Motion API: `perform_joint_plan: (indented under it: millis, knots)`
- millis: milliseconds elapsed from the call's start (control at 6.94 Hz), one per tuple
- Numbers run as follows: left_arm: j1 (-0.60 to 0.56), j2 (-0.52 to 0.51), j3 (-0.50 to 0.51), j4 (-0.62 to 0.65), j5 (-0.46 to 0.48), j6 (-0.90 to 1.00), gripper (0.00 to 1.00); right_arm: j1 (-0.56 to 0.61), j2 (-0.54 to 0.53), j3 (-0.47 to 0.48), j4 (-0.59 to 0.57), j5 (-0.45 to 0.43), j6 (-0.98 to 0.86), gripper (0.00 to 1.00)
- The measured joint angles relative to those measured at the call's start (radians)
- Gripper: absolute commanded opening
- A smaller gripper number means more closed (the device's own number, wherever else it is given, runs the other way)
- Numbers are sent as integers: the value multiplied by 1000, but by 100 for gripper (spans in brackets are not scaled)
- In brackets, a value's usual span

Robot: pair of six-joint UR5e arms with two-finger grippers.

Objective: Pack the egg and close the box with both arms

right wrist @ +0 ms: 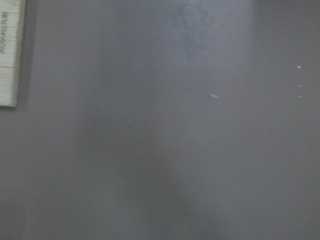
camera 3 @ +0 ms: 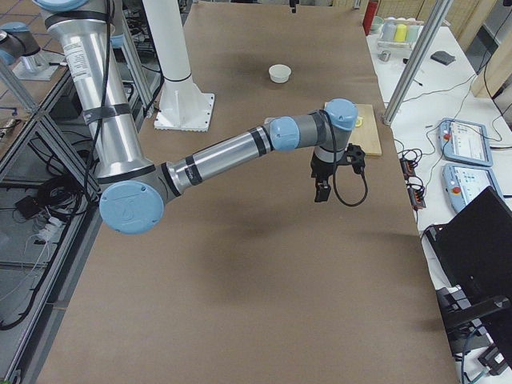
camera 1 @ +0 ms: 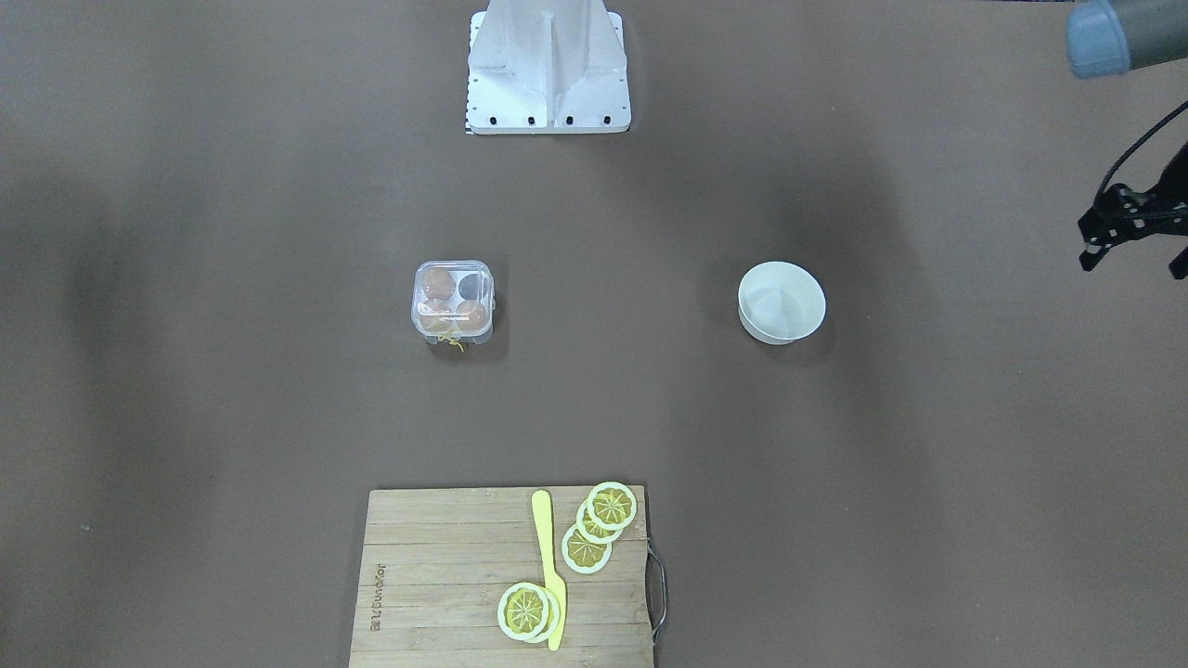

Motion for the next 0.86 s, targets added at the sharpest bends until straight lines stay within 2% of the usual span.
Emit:
perform_joint_plan:
  millis: [288, 577, 865]
  knots:
    - [-118, 59, 61, 0, -123, 99, 98, 117, -85, -49, -5, 15, -168, 100]
    - [-174, 102, 77, 0, -146, 114, 98, 160, -145, -58, 2, 49, -203, 100]
    - [-198, 110, 93, 1, -146, 116, 98, 170, -159, -53, 4, 57, -204, 100]
